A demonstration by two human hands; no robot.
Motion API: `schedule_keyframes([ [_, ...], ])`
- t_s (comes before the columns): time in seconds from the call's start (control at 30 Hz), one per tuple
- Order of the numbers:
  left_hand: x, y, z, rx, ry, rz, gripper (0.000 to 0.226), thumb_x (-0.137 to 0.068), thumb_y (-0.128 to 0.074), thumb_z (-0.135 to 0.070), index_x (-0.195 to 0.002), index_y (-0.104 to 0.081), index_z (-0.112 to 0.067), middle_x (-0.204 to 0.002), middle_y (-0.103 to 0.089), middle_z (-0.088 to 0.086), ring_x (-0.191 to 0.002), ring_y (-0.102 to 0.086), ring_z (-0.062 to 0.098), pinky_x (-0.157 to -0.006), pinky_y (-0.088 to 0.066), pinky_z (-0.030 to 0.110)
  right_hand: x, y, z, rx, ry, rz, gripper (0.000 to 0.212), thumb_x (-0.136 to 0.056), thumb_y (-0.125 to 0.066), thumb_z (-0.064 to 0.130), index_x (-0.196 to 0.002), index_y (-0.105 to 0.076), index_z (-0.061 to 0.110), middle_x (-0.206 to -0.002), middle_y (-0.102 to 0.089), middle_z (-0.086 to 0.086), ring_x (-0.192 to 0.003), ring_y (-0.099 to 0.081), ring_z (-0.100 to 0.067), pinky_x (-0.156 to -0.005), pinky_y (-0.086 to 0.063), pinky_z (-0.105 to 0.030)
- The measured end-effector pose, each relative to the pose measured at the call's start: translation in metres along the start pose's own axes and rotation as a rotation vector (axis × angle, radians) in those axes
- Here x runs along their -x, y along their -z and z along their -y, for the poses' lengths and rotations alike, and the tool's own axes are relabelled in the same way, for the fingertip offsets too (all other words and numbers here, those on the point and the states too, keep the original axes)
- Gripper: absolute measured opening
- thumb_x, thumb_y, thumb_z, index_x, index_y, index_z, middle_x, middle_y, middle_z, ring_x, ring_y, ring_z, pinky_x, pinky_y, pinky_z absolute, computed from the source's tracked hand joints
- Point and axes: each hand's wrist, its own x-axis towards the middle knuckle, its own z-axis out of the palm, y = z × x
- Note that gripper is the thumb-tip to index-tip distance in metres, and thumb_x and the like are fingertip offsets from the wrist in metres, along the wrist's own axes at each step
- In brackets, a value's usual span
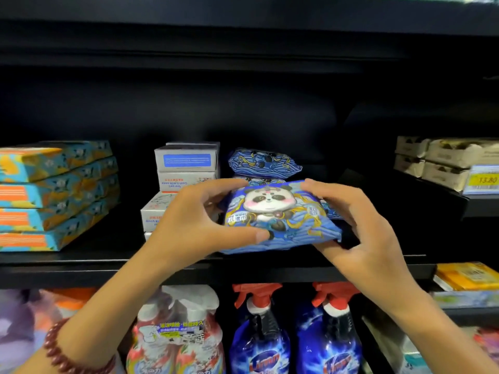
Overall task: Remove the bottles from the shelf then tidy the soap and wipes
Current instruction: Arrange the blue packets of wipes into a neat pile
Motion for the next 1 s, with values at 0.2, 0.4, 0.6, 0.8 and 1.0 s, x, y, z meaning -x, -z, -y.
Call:
schedule_keyframes([
  [0.2, -0.02, -0.001, -0.008, -0.278, 0.032, -0.128, 0.095, -0.036, -0.076, -0.06, -0.123, -0.061, -0.023, -0.098, -0.065, -0.016, -0.089, -0.065, 0.001, -0.081, -0.055, 0.022, 0.023, 0.018, -0.021, 0.202, -0.244, 0.144, 0.045, -0.073, -0.068, 0.052, -0.114, -0.054, 0.043, -0.118, -0.055, 0.032, -0.113, -0.049, 0.013, -0.093, -0.033, -0.003],
  [0.4, -0.04, -0.003, -0.003, -0.493, 0.082, -0.019, 0.066, -0.056, -0.082, -0.053, -0.11, -0.068, -0.018, -0.091, -0.072, -0.001, -0.086, -0.067, 0.016, -0.081, -0.054, 0.042, 0.041, 0.019, -0.038, 0.333, -0.335, 0.371, 0.044, -0.072, -0.068, 0.048, -0.114, -0.064, 0.033, -0.107, -0.052, 0.034, -0.111, -0.041, 0.019, -0.089, -0.027, 0.002],
  [0.6, -0.034, -0.007, 0.003, -0.599, -0.06, -0.029, 0.064, -0.064, -0.08, -0.046, -0.123, -0.063, -0.028, -0.134, -0.055, -0.012, -0.121, -0.049, 0.005, -0.095, -0.036, 0.017, 0.049, 0.016, -0.045, 0.345, -0.315, 0.34, 0.034, -0.078, -0.074, 0.03, -0.111, -0.067, 0.031, -0.105, -0.05, 0.037, -0.11, -0.039, 0.022, -0.09, -0.025, 0.004],
  [0.8, -0.029, -0.013, 0.011, -0.583, -0.156, -0.055, 0.043, -0.069, -0.08, -0.034, -0.11, -0.071, -0.025, -0.119, -0.065, -0.01, -0.109, -0.057, 0.004, -0.085, -0.038, 0.011, 0.05, 0.016, -0.044, 0.339, -0.302, 0.326, 0.033, -0.077, -0.074, 0.029, -0.11, -0.068, 0.033, -0.103, -0.052, 0.037, -0.111, -0.041, 0.017, -0.09, -0.026, 0.003],
  [1.0, -0.02, -0.019, 0.019, -0.7, -0.215, -0.141, 0.049, -0.072, -0.079, -0.034, -0.118, -0.066, -0.021, -0.127, -0.061, -0.005, -0.119, -0.053, 0.014, -0.097, -0.034, 0.02, 0.024, 0.03, -0.048, 0.224, -0.317, 0.255, 0.028, -0.075, -0.07, 0.036, -0.1, -0.072, 0.025, -0.1, -0.063, 0.026, -0.099, -0.056, 0.012, -0.086, -0.035, -0.001],
])
